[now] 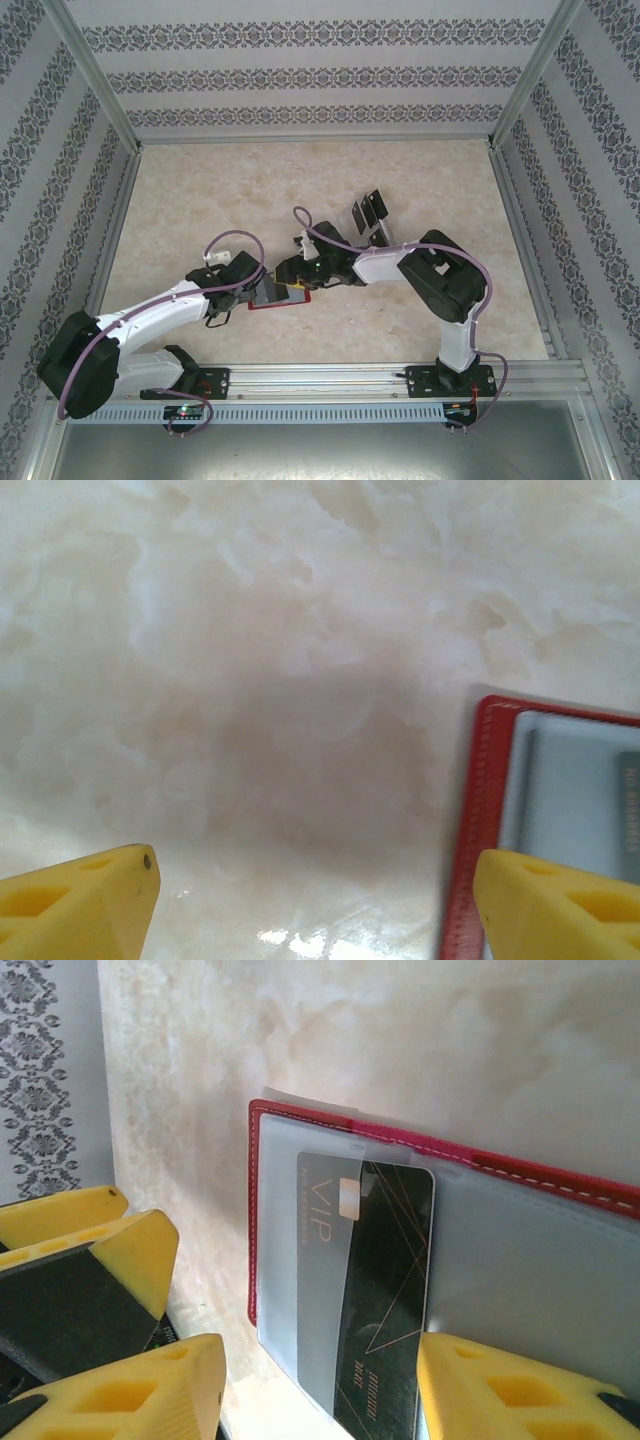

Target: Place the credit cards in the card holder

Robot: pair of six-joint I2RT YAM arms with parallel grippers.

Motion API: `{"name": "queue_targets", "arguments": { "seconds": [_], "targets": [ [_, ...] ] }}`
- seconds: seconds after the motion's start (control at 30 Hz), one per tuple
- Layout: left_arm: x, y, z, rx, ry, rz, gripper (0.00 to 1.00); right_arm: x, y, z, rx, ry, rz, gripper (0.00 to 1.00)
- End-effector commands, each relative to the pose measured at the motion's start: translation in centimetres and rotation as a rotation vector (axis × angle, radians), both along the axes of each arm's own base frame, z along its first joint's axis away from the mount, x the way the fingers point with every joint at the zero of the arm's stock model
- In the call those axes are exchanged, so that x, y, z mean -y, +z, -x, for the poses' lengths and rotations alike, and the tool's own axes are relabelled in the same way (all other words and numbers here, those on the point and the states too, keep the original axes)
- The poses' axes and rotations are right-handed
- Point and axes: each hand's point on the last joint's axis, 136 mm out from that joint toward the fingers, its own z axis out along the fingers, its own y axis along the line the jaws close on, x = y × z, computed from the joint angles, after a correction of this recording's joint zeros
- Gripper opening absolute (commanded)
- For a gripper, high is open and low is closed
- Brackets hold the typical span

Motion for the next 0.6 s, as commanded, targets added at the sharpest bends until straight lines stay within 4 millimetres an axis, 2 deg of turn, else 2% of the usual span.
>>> {"name": "queue_targets", "arguments": {
  "seconds": [0.0,0.33,0.57],
  "targets": [
    [1.2,0.3,-0.6,0.0,-0.072,0.007,0.83,5.0,-5.0,1.0,-0.074,-0.051,0.232,0.54],
    [5.8,1.1,-3.0,0.079,-0.224,0.157,0.83,5.0,-2.5,0.4,-0.017,-0.011,0.259,0.55],
    [7.2,0.1,-3.2,0.064,-0.267,0.207,0.83,5.1,-0.3,0.1,0.028,-0.005,0.261,0.55]
  ]
}}
